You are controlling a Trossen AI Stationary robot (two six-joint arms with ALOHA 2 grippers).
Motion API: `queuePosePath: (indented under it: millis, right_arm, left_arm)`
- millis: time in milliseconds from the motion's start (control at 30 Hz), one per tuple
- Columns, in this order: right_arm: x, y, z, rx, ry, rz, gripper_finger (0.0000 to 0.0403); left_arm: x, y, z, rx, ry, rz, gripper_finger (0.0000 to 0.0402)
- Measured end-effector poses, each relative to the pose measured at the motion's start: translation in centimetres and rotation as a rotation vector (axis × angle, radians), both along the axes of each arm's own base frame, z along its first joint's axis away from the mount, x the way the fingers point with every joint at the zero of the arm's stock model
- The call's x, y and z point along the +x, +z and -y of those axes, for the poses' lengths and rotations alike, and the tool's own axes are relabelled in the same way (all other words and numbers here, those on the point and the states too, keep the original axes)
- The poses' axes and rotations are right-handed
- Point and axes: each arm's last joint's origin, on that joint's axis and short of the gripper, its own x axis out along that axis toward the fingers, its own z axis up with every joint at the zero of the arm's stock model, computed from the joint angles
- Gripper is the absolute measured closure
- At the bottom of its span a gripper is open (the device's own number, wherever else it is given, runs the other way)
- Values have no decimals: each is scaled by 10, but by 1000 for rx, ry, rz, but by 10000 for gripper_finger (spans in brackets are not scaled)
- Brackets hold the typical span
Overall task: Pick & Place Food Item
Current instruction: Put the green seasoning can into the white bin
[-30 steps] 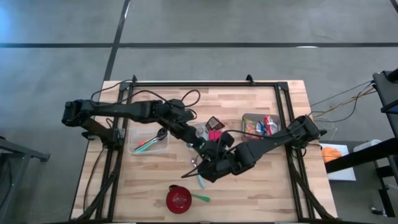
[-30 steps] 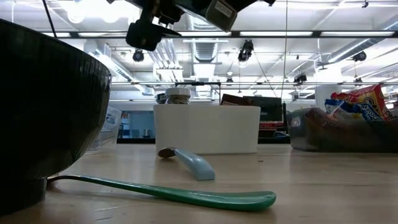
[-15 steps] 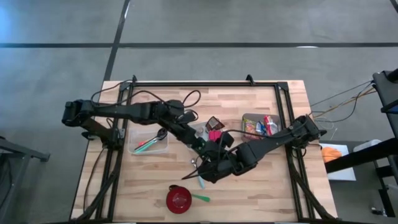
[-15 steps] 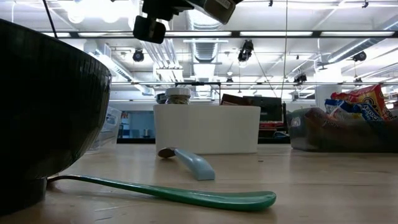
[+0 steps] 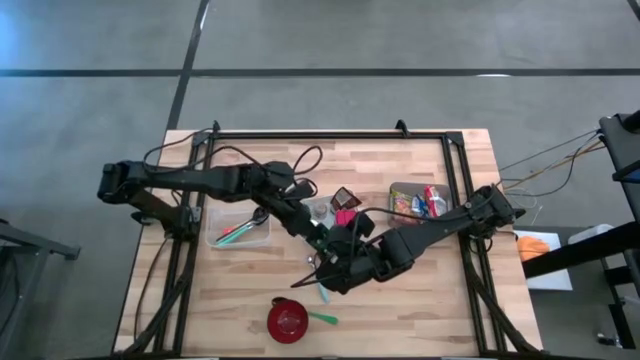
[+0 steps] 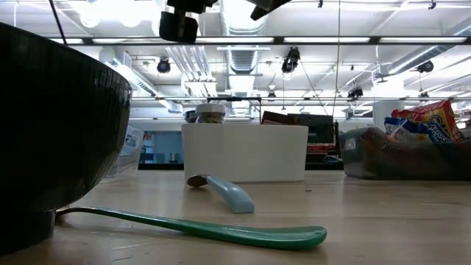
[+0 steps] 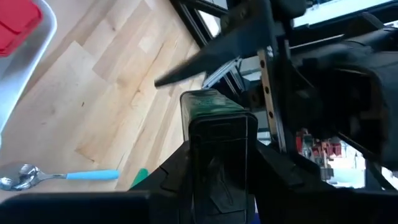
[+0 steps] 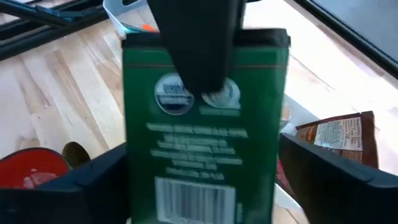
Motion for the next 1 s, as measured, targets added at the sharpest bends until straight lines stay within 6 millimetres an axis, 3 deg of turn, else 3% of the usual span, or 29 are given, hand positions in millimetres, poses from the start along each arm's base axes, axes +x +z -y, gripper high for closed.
queuePosePath:
  millis: [167, 400, 633, 767, 1000]
  right_arm:
    - [-10, 11, 1, 15, -11, 10, 15]
    - [-43, 34, 2, 57, -63, 7, 10]
    - [-74, 49, 9, 63, -124, -39, 9]
    - [-93, 57, 13, 57, -149, -73, 9]
    - [-119, 70, 22, 38, -170, -117, 9]
  left_arm:
    - [-3, 4, -3, 4, 1, 15, 288]
    - [-1, 18, -8, 18, 23, 35, 288]
    - [-7, 22, -28, 113, 78, -79, 288]
    - [0, 20, -41, 176, 85, -138, 288]
    - [31, 17, -57, 290, 27, -257, 288]
